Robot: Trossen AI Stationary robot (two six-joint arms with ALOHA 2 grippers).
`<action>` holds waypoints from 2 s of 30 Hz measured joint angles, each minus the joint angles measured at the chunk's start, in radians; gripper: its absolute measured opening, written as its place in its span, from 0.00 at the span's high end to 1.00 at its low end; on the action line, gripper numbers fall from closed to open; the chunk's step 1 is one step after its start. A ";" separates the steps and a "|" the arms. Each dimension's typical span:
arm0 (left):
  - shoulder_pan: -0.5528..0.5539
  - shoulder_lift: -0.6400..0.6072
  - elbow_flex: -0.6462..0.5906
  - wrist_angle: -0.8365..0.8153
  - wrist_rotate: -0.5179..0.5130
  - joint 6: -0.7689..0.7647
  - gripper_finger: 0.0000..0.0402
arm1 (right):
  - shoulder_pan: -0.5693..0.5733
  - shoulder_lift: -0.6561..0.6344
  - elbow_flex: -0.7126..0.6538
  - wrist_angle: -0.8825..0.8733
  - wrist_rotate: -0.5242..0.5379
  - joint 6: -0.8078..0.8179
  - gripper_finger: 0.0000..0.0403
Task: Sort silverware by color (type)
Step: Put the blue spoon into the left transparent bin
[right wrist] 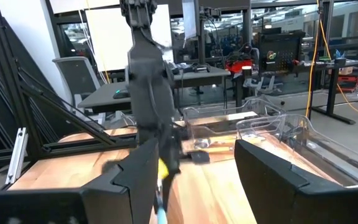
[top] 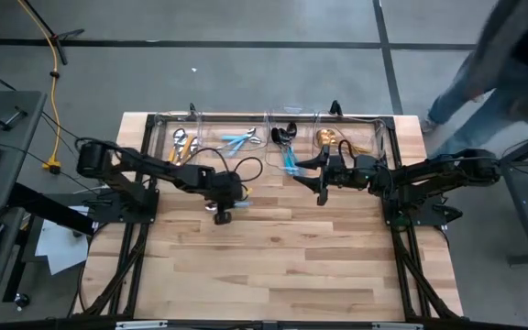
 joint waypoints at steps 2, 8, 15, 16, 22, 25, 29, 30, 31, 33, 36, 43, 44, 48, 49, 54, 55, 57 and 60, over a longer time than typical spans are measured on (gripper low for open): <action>-0.012 -0.057 0.002 0.051 -0.012 0.035 0.97 | 0.000 0.000 0.000 -0.008 0.000 0.002 0.51; -0.064 -0.232 -0.101 0.422 -0.044 0.177 0.97 | 0.000 0.000 0.000 -0.013 0.000 0.018 0.51; -0.061 -0.337 -0.294 0.964 -0.080 0.212 0.97 | 0.000 0.000 0.000 -0.005 0.000 0.045 0.51; -0.052 -0.336 -0.320 1.048 -0.079 0.199 0.97 | 0.000 0.000 0.000 0.001 -0.001 0.045 0.51; 0.020 -0.295 -0.426 1.369 -0.077 0.090 0.97 | 0.002 0.000 0.000 0.049 -0.021 0.038 0.51; 0.052 -0.269 -0.438 1.416 -0.057 0.037 0.97 | 0.011 0.000 0.000 0.061 -0.021 0.003 0.51; 0.078 -0.234 -0.437 1.470 -0.017 0.004 0.97 | 0.037 0.000 0.000 0.072 -0.022 -0.038 0.51; 0.083 -0.225 -0.436 1.476 -0.016 -0.004 0.97 | 0.043 0.000 0.000 0.074 -0.022 -0.049 0.51; 0.088 -0.220 -0.437 1.477 -0.015 -0.011 0.97 | 0.048 0.000 0.000 0.077 -0.022 -0.057 0.51; 0.092 -0.214 -0.436 1.487 -0.017 -0.018 0.97 | 0.055 0.000 0.000 0.078 -0.023 -0.066 0.51; 0.095 -0.212 -0.436 1.486 -0.017 -0.018 0.97 | 0.055 0.000 0.000 0.078 -0.023 -0.079 0.51; 0.095 -0.212 -0.436 1.493 -0.017 -0.018 0.97 | 0.054 0.000 0.000 0.078 -0.023 -0.079 0.51; 0.095 -0.212 -0.436 1.493 -0.017 -0.018 0.97 | 0.054 0.000 0.000 0.078 -0.023 -0.079 0.51; 0.095 -0.212 -0.436 1.493 -0.017 -0.018 0.97 | 0.054 0.000 0.000 0.078 -0.023 -0.079 0.51; 0.095 -0.212 -0.436 1.493 -0.017 -0.018 0.97 | 0.054 0.000 0.000 0.078 -0.023 -0.079 0.51; 0.095 -0.212 -0.436 1.493 -0.017 -0.018 0.97 | 0.054 0.000 0.000 0.073 -0.023 -0.079 0.51; 0.095 -0.212 -0.436 1.493 -0.017 -0.018 0.97 | 0.054 0.000 0.000 0.069 -0.023 -0.079 0.51; 0.095 -0.212 -0.436 1.493 -0.017 -0.018 0.97 | 0.054 0.000 0.000 0.066 -0.023 -0.079 0.51; 0.095 -0.212 -0.436 1.492 -0.017 -0.018 0.97 | 0.054 0.000 0.000 0.066 -0.023 -0.079 0.51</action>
